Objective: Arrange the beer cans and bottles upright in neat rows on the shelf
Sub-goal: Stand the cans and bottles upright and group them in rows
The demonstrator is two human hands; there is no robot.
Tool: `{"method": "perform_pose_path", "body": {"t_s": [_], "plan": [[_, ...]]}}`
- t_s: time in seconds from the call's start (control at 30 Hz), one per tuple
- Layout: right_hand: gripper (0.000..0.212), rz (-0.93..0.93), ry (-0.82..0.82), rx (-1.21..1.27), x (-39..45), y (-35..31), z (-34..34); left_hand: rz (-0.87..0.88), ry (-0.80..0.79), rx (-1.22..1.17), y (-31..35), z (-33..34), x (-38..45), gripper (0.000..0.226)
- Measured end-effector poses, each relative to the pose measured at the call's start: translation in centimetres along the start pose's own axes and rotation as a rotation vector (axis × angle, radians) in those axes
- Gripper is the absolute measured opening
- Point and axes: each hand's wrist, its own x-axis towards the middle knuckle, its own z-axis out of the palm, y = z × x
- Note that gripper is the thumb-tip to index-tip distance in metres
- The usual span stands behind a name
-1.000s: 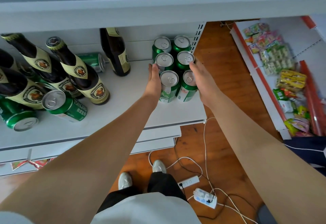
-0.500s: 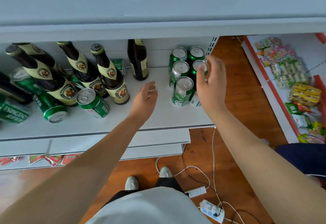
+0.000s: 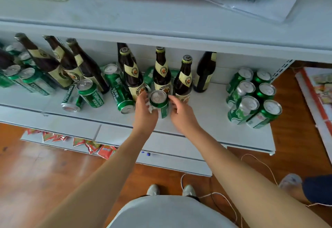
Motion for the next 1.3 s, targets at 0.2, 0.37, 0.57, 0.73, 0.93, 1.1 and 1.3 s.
{"method": "perform_pose_path", "body": {"t_s": [0.2, 0.37, 0.57, 0.73, 0.93, 1.1, 1.3], "plan": [[0.067, 0.206, -0.129, 0.127, 1.2, -0.4, 0.9, 0.056, -0.176, 0.258, -2.5, -1.0, 2.4, 0.059], [0.068, 0.052, -0.002, 0.022, 0.4, 0.2, 0.9, 0.066, -0.276, 0.147, -3.0, -1.3, 1.2, 0.042], [0.067, 0.025, 0.12, -0.148, -1.5, 1.5, -0.9, 0.124, -0.416, 0.098, -3.0, 0.1, 0.5, 0.044], [0.067, 0.14, 0.232, -0.188, -4.2, 3.3, -3.9, 0.201, -0.552, 0.235, -2.0, 3.5, -1.0, 0.054], [0.066, 0.262, 0.362, -0.139, -6.4, 4.7, -6.8, 0.219, -0.697, 0.246, 0.0, 8.7, -2.3, 0.074], [0.068, 0.28, 0.331, -0.138, -6.9, 5.7, -9.8, 0.246, -0.614, 0.374, 1.9, 12.5, -1.6, 0.078], [0.033, 0.027, 0.571, -0.776, -6.7, 6.4, -16.0, 0.264, -0.551, 0.376, 3.2, 14.7, -0.5, 0.075]]}}
